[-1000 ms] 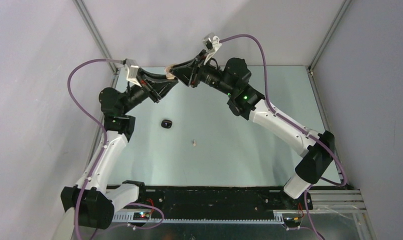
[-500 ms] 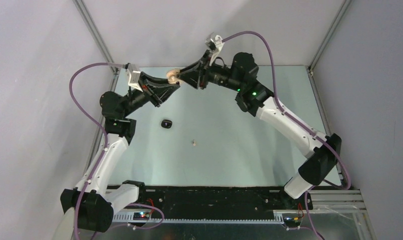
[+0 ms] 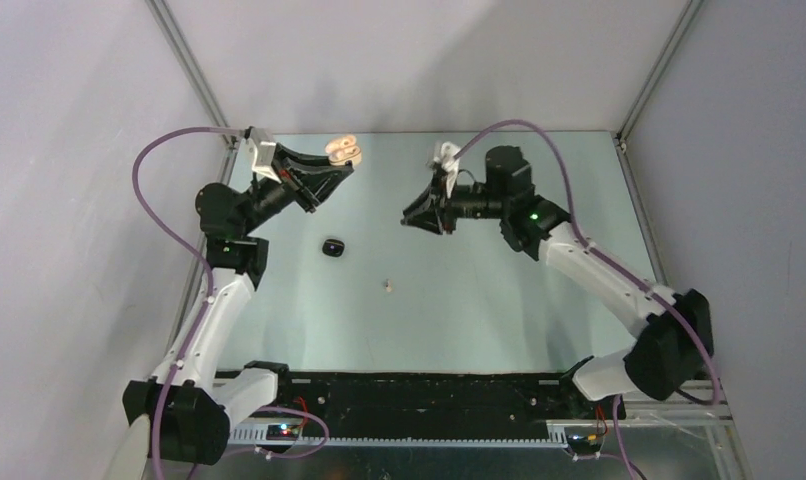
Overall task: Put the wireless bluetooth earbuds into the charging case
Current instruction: Place the earbud in the charging case, then pick up the earbud from the center of the board.
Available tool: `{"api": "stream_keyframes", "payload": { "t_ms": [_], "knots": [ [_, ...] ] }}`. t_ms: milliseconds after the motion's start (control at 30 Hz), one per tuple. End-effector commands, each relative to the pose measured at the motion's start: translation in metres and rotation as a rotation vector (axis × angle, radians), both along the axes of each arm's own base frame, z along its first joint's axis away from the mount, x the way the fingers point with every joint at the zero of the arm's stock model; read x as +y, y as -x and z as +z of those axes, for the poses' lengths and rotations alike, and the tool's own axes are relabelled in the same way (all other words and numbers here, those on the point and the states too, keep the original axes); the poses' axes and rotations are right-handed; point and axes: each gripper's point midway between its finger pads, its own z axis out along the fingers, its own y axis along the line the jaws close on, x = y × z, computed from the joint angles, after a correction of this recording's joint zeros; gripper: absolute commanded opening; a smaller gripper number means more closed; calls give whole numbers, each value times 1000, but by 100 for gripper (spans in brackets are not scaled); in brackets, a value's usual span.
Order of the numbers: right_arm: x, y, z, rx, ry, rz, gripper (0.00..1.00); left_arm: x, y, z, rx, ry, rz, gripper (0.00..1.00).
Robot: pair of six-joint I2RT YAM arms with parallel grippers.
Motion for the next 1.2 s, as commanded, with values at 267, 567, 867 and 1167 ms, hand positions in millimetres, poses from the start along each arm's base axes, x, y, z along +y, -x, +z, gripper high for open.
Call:
{"api": "stream_keyframes", "payload": {
  "t_ms": [267,567,867,1167],
  "knots": [
    [18,-15,-222,-3,573,89,25,31,16,-29,47,-76,104,0],
    [51,-8,-271,445,698,-166,44,50,15,-36,69,-76,181,0],
    [66,-16,-284,500,760,-267,40,57,18,-38,54,-84,205,0],
    [66,-16,-302,490,814,-299,37,58,20,-40,55,-80,214,0]
  ]
}}
